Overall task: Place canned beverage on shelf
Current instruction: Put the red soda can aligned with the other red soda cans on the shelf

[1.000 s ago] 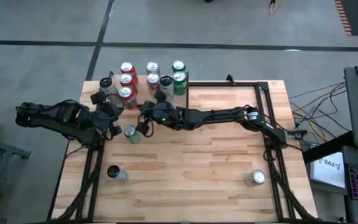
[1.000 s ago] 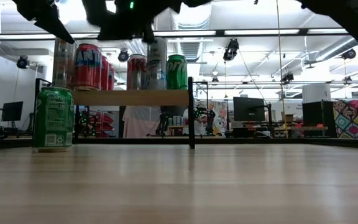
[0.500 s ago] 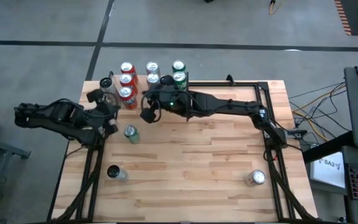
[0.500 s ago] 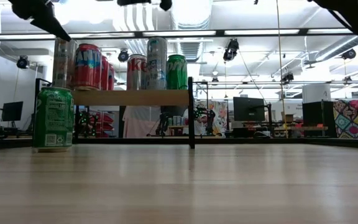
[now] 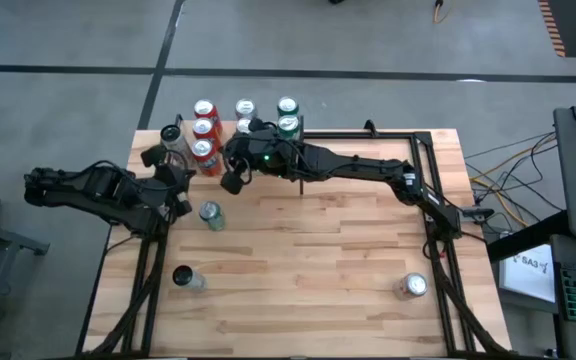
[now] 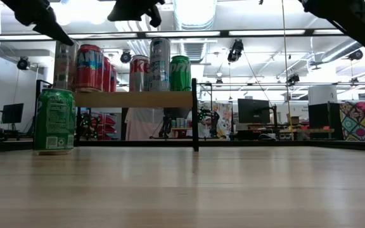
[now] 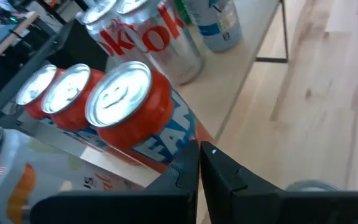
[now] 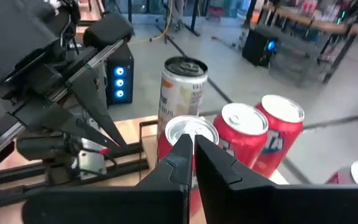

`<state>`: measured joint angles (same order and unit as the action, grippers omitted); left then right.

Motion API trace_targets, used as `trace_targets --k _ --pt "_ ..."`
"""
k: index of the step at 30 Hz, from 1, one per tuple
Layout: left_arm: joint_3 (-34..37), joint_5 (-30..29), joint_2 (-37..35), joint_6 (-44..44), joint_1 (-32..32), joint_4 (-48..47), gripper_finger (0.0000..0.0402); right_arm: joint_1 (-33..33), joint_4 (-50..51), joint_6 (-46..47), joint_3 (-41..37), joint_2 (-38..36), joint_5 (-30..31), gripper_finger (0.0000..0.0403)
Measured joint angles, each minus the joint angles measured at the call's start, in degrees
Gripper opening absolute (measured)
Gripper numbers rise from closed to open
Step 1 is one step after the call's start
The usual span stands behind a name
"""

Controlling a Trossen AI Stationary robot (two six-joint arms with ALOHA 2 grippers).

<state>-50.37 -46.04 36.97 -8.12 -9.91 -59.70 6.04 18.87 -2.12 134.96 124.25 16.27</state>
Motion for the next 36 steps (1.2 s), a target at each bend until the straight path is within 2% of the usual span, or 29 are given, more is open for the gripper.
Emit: trace_targets --k 10,15,28,36 --pt "0.6 -1.6 -0.2 0.0 0.0 1.8 0.0000 0.0 -5.0 -3.6 0.0 4.0 0.4 0.0009" --pt "0.7 -2.7 -0.2 0.0 0.0 2.4 0.0000 0.0 -5.6 -5.6 0.0 5.5 4.9 0.0009" --pt "1.1 -3.1 -0.1 0.3 0.0 5.5 0.0000 0.2 -6.2 -5.2 -0.2 7.0 4.7 0.0009" --pt "0.7 -3.3 -0.2 10.1 0.0 15.8 0.0000 -1.7 -5.3 -8.0 -0.2 4.7 4.7 0.0009"
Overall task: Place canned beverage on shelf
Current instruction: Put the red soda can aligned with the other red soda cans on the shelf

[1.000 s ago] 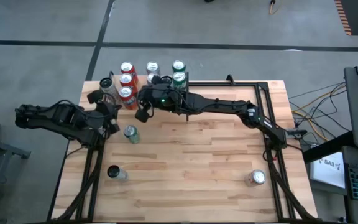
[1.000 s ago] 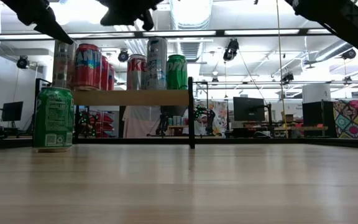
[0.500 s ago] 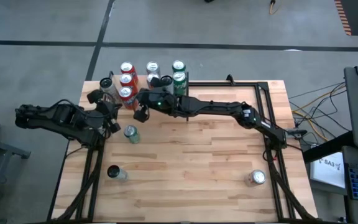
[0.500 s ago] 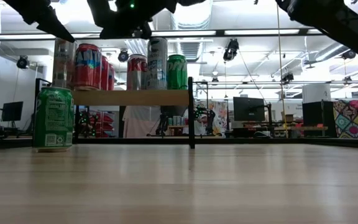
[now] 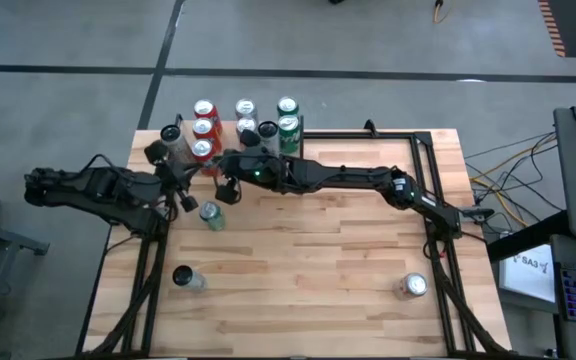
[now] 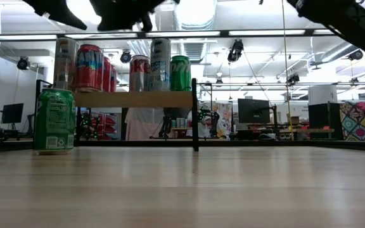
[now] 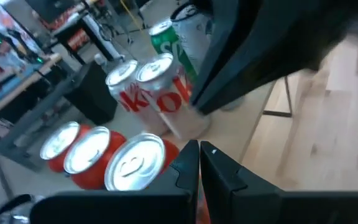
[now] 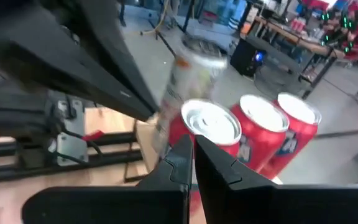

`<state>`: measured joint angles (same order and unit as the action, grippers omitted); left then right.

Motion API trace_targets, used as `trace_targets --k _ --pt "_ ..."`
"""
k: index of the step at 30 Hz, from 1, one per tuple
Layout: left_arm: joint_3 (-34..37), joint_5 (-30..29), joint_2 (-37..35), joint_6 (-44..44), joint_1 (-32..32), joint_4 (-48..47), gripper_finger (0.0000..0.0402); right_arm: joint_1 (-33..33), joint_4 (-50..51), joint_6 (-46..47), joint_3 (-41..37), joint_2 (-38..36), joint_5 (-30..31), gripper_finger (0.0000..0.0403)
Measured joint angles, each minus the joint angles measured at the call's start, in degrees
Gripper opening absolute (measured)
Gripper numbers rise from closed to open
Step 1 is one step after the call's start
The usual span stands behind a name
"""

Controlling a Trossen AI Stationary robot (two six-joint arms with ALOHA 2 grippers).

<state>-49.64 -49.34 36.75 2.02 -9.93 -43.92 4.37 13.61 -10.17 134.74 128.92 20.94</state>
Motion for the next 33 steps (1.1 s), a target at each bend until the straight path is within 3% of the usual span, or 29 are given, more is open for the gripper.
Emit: trace_targets --k 5,15,33 --pt "-1.1 -4.7 -0.4 1.3 0.0 -1.4 0.0000 -0.1 3.2 -1.2 0.2 -3.1 0.0 0.0009" --pt "-0.1 -4.7 -1.3 0.4 0.3 -4.1 0.0000 -0.1 8.0 -3.5 0.2 -5.9 0.1 0.0009" --pt "0.6 -7.4 3.4 -1.4 2.0 -3.2 0.0000 -0.1 12.3 -4.5 0.2 -7.4 0.1 0.0009"
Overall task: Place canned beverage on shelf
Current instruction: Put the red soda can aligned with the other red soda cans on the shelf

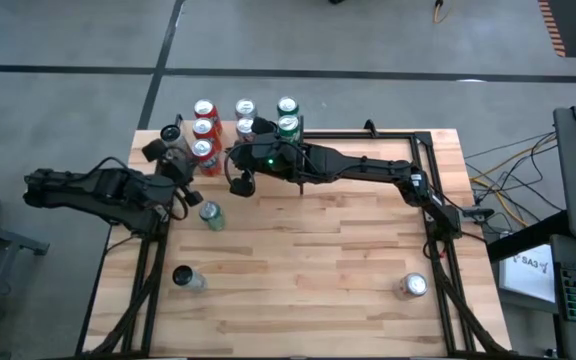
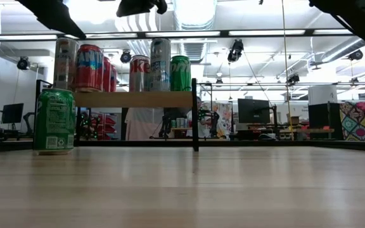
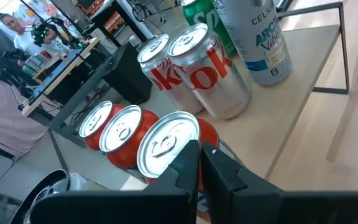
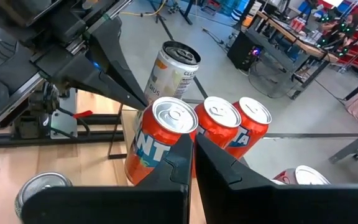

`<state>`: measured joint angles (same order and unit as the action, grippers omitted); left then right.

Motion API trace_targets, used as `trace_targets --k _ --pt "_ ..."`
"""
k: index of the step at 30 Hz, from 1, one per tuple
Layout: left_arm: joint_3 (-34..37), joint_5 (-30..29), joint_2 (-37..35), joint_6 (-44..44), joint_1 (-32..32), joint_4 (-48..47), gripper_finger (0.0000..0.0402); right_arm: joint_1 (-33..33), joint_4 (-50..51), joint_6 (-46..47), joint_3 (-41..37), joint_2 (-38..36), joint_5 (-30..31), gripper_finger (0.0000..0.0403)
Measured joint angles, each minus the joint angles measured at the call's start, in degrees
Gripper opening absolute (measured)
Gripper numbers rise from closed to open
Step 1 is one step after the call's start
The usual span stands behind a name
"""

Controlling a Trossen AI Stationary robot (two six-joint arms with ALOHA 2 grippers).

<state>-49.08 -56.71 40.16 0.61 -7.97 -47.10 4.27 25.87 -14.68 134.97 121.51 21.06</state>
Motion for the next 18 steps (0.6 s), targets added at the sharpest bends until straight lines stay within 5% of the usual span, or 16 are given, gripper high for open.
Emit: trace_targets --k 18 --pt "0.0 -1.3 -0.3 -3.3 0.5 -3.8 0.0000 0.0 1.0 -0.3 0.0 0.0 0.0 0.0009"
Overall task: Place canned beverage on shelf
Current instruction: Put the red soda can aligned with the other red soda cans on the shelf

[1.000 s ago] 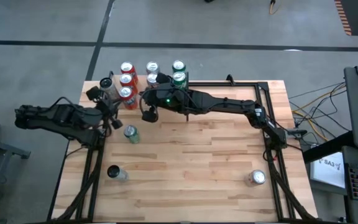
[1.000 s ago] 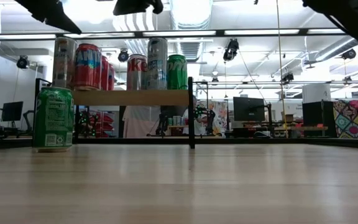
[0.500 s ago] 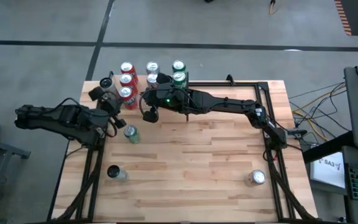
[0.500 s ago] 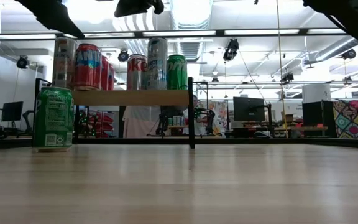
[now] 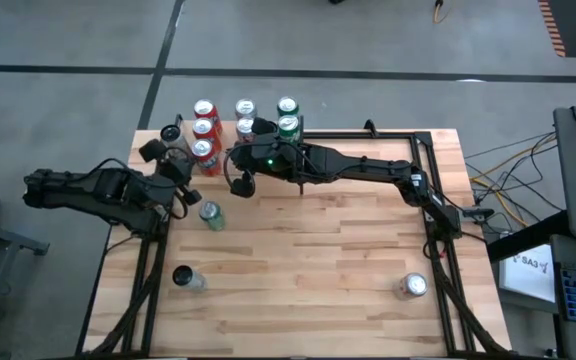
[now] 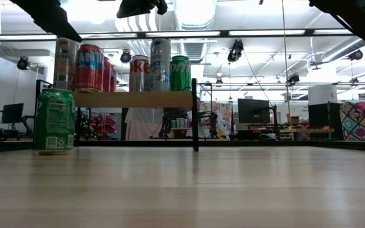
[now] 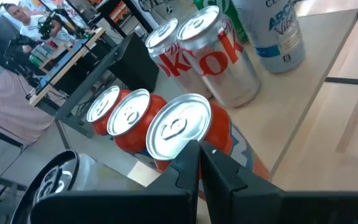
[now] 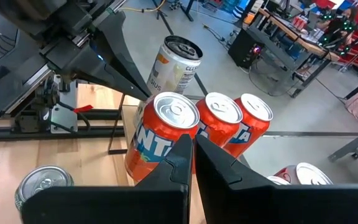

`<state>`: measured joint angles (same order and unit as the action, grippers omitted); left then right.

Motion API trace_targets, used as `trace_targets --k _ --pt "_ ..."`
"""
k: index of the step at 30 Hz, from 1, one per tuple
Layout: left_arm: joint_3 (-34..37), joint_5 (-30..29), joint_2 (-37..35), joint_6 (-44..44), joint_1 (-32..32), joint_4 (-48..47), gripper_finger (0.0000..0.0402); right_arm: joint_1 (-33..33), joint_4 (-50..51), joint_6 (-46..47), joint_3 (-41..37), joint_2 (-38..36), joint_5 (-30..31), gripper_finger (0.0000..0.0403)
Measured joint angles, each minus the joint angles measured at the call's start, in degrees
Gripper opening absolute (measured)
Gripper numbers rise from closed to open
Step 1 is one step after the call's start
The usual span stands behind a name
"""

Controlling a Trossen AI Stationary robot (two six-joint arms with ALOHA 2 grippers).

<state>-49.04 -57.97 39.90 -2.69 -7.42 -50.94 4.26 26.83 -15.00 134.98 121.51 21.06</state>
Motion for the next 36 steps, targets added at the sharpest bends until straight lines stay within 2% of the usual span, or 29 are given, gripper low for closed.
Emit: trace_targets --k 11,15,36 --pt "-0.3 0.1 -0.2 -0.8 0.0 1.6 0.0000 0.0 0.9 -0.1 0.0 0.0 0.0 0.0009" --pt "-0.5 3.5 -0.2 2.0 0.0 6.4 0.0000 0.0 1.2 -0.1 0.0 0.0 0.0 0.0009" --pt "0.7 1.4 3.4 1.9 1.3 7.7 0.0000 0.0 1.7 -0.6 0.0 0.0 0.0 0.0009"
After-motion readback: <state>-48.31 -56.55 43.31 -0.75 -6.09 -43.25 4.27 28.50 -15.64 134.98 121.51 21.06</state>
